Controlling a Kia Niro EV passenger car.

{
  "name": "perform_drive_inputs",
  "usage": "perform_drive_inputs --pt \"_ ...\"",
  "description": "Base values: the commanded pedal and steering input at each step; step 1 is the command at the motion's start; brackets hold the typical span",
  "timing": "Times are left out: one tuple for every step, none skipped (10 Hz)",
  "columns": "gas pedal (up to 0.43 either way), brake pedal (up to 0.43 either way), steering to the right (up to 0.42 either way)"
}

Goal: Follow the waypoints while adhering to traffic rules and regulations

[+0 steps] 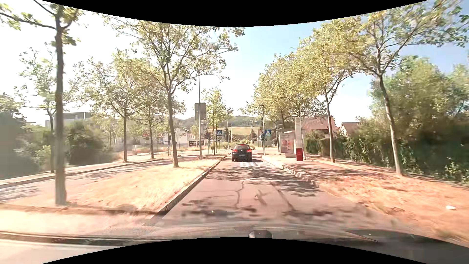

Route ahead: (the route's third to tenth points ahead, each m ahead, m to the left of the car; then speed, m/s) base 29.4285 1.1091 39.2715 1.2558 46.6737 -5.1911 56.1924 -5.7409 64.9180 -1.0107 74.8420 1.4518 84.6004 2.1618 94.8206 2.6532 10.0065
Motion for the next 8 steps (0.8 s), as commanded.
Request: perform_drive_inputs --pt "0.000 0.165 -0.002" --pt "0.000 0.171 -0.002" --pt "0.000 0.171 -0.002" --pt "0.000 0.177 -0.002" --pt "0.000 0.177 -0.002" --pt "0.000 0.195 -0.002" --pt "0.000 0.195 -0.001" --pt "0.000 0.201 -0.001"
